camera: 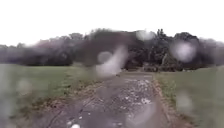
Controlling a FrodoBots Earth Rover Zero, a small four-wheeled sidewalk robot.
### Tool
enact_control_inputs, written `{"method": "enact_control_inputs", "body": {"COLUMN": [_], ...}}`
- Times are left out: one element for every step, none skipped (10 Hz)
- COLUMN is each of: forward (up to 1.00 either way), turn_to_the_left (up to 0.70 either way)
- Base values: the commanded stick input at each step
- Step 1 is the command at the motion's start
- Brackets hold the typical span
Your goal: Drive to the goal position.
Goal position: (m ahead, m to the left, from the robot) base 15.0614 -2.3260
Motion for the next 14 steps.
{"method": "enact_control_inputs", "body": {"forward": [0.85,0.85,0.85,0.85,0.85,0.85,0.85,0.85,0.85,0.85,0.85,0.85,0.85,0.85], "turn_to_the_left": [-0.34,-0.34,-0.34,-0.34,-0.34,-0.11,-0.05,0.00,0.00,0.00,0.00,0.00,0.00,0.00]}}
